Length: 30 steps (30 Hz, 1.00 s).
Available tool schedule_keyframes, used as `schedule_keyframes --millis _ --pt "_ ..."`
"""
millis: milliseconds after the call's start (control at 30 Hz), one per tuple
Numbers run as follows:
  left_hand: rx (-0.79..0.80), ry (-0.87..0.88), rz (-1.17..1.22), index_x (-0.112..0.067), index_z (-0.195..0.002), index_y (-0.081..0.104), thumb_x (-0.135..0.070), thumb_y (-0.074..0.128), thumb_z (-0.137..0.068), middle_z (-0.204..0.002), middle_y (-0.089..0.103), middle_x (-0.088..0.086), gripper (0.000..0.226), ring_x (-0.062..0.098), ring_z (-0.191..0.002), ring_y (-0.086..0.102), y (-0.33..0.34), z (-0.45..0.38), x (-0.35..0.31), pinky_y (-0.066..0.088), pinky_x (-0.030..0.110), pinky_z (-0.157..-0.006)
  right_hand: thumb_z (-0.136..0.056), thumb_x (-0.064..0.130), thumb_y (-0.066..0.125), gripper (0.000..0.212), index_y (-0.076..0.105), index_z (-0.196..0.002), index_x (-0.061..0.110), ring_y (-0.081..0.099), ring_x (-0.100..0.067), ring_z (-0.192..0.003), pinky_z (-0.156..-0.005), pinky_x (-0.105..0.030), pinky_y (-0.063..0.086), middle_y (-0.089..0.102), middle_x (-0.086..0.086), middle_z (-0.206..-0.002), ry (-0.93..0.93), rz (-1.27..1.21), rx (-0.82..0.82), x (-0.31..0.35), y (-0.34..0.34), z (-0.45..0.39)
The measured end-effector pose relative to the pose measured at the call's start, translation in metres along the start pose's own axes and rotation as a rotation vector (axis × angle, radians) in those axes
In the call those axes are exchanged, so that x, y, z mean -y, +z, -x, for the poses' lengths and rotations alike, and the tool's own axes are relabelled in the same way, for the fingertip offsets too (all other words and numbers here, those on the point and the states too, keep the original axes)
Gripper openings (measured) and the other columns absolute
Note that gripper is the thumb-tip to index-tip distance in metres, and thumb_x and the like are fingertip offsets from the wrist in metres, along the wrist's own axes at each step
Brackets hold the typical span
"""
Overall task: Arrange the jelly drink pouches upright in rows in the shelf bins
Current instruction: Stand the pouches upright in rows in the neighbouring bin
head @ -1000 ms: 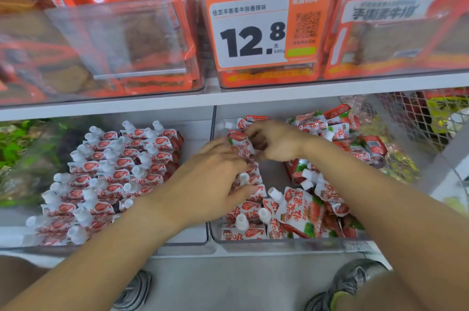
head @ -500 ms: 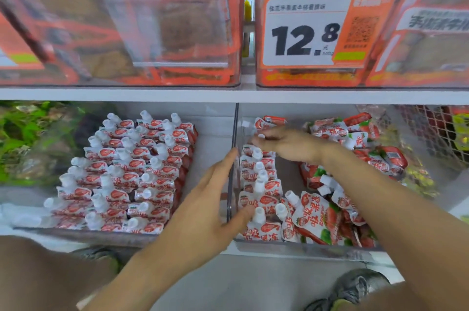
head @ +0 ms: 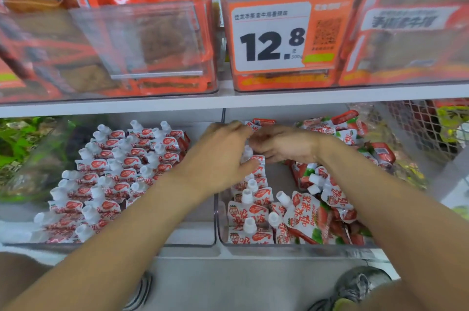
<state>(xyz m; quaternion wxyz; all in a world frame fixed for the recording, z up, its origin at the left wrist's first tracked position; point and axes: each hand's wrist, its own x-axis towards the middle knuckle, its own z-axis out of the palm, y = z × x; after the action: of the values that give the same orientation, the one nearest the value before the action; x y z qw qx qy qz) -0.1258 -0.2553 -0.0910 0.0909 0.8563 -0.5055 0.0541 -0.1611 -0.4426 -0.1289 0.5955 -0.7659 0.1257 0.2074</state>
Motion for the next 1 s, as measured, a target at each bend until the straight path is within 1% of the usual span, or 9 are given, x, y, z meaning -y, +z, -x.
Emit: schedule_keyframes --millis 67,167,233,300,367,533,700,833,1000 --pt "0.156 0.032 -0.155 -0.015 -0.113 0.058 -0.041 0.056 -0.088 -0.11 0.064 0.005 0.037 0.025 -0.107 0.056 0.002 -0.02 -0.002 0.034 0.03 -0.093 -0.098 0.009 0.055 0.041 0.045 -0.137 0.018 0.065 -0.016 -0.11 -0.083 -0.022 0.053 0.064 -0.008 -0.126 -0.006 -0.098 0.038 -0.002 -0.002 -0.001" --pt "0.318 0.032 -0.224 -0.018 -0.099 0.064 -0.04 0.061 -0.085 -0.097 0.067 0.008 0.026 0.03 -0.097 0.062 0.007 -0.041 -0.006 0.04 0.032 -0.071 -0.096 -0.001 0.053 0.035 0.054 -0.128 0.013 0.067 -0.018 -0.106 -0.075 -0.02 0.053 0.069 -0.011 -0.117 -0.025 -0.062 0.031 -0.004 -0.001 -0.005" --pt "0.364 0.019 -0.218 -0.019 -0.097 0.067 -0.04 0.064 -0.083 -0.096 0.066 0.007 0.025 0.03 -0.094 0.063 0.011 -0.047 -0.003 0.042 0.031 -0.065 -0.091 -0.003 0.057 0.023 0.066 -0.103 0.014 0.068 -0.021 -0.09 -0.067 -0.024 0.052 0.071 -0.01 -0.097 -0.086 0.181 -0.059 -0.001 -0.004 -0.008" --pt "0.374 0.025 -0.181 -0.021 -0.096 0.069 -0.041 0.065 -0.081 -0.099 0.067 0.005 0.026 0.03 -0.095 0.062 0.013 -0.049 0.002 0.049 0.033 -0.07 -0.085 0.006 0.064 0.014 0.071 -0.089 0.018 0.066 -0.02 -0.086 -0.069 -0.024 0.05 0.071 -0.003 -0.091 -0.174 0.578 -0.347 0.003 -0.015 -0.013" --pt "0.372 0.045 -0.162 -0.023 -0.096 0.07 -0.043 0.064 -0.081 -0.101 0.068 0.004 0.026 0.028 -0.097 0.061 0.015 -0.048 0.006 0.051 0.034 -0.074 -0.084 0.015 0.068 0.017 0.072 -0.1 0.02 0.063 -0.017 -0.104 -0.082 -0.019 0.043 0.069 0.004 -0.109 -0.23 0.738 -0.55 0.002 -0.023 -0.02" --pt "0.374 0.071 -0.14 -0.024 -0.093 0.07 -0.044 0.064 -0.083 -0.095 0.069 0.001 0.023 0.026 -0.091 0.061 0.016 -0.047 0.009 0.049 0.032 -0.07 -0.077 0.022 0.074 0.044 0.06 -0.118 0.017 0.054 -0.027 -0.114 -0.086 -0.028 0.044 0.061 -0.008 -0.118 -0.28 0.923 -0.553 -0.008 -0.013 -0.036" --pt "0.355 0.103 -0.133 -0.027 -0.087 0.069 -0.048 0.062 -0.085 -0.085 0.069 -0.002 0.023 0.023 -0.078 0.059 0.016 -0.041 0.011 0.036 0.029 -0.065 -0.08 0.013 0.068 0.045 0.056 -0.122 0.019 0.049 -0.033 -0.118 -0.094 -0.041 0.05 0.058 -0.013 -0.12 -0.245 0.974 -0.6 -0.008 -0.014 -0.037" --pt "0.326 0.092 -0.125 -0.032 -0.102 0.071 -0.051 0.06 -0.086 -0.09 0.067 -0.005 0.027 0.017 -0.075 0.047 0.014 -0.039 0.009 0.028 0.026 -0.068 -0.079 0.002 0.063 0.044 0.057 -0.119 0.018 0.054 -0.031 -0.112 -0.089 -0.034 0.048 0.055 -0.012 -0.119 -0.253 0.938 -0.549 -0.008 -0.017 -0.03" --pt "0.265 0.095 -0.155 -0.029 -0.098 0.071 -0.053 0.055 -0.088 -0.086 0.068 0.0 0.031 0.025 -0.088 0.057 0.013 -0.03 0.008 0.028 0.026 -0.068 -0.086 0.012 0.068 0.023 0.062 -0.108 0.018 0.059 -0.024 -0.107 -0.085 -0.025 0.045 0.06 -0.007 -0.115 -0.274 0.732 -0.57 -0.009 -0.019 -0.028"
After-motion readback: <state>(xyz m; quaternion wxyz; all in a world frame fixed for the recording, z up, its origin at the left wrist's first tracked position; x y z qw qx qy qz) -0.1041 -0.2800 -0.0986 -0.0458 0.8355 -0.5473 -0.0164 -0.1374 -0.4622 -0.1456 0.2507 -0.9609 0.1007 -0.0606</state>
